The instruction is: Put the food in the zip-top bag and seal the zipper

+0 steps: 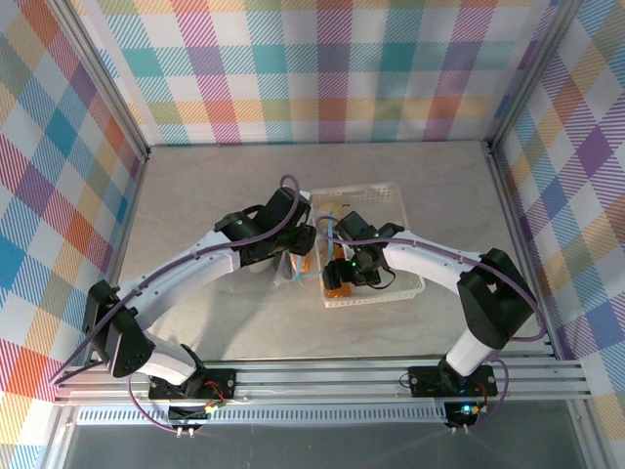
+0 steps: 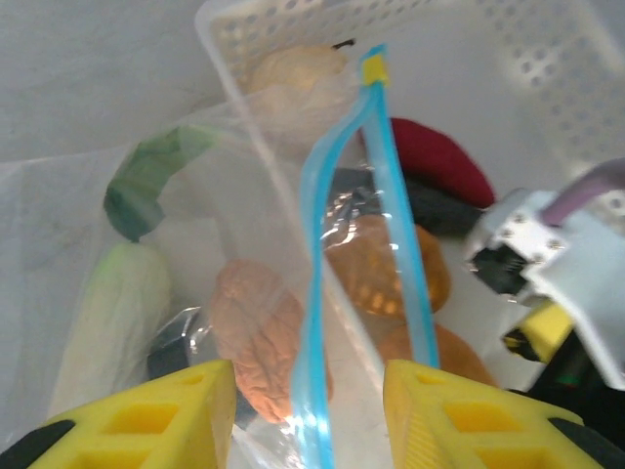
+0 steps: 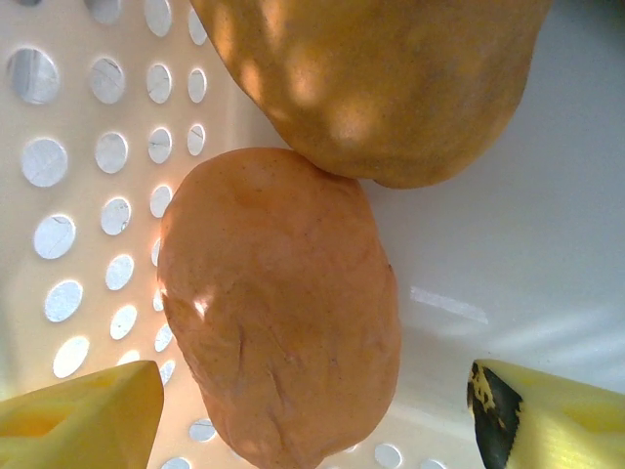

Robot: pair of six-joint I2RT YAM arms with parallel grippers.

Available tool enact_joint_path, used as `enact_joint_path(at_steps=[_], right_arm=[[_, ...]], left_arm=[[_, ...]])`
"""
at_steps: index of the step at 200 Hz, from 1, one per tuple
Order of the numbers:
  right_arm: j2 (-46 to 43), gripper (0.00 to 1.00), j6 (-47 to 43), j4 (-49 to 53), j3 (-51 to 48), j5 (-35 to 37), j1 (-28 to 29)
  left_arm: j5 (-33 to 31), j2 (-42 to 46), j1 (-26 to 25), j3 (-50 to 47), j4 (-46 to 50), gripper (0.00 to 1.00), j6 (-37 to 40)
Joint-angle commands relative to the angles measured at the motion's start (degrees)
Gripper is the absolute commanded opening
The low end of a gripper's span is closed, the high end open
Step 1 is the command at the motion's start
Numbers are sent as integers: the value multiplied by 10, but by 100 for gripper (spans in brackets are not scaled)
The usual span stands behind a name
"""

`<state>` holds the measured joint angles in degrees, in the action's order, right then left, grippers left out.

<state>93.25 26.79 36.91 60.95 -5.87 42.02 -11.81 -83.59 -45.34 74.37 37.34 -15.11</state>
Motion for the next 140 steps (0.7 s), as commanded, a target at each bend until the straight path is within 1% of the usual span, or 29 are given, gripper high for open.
enact_joint_path(at_steps=[1,33,72,86,140], right_arm=[[-21,82,4,5,-3,2,0],[-22,82,4,3,-8,0,0],[-18,82,4,-1,-9,-3,0],[-16,82,4,-2,-10,-3,0],[-14,82,3,-5,-10,-6,0]], left_arm=[[-49,-10,-4,9,8,44,10],[-50,-22,-4,4,-19,44,12],[-47,-43,-4,12,-24,44,14],[-51,-51,-4,16,-24,43,16],[-105,-60,-4,36,9,21,11]])
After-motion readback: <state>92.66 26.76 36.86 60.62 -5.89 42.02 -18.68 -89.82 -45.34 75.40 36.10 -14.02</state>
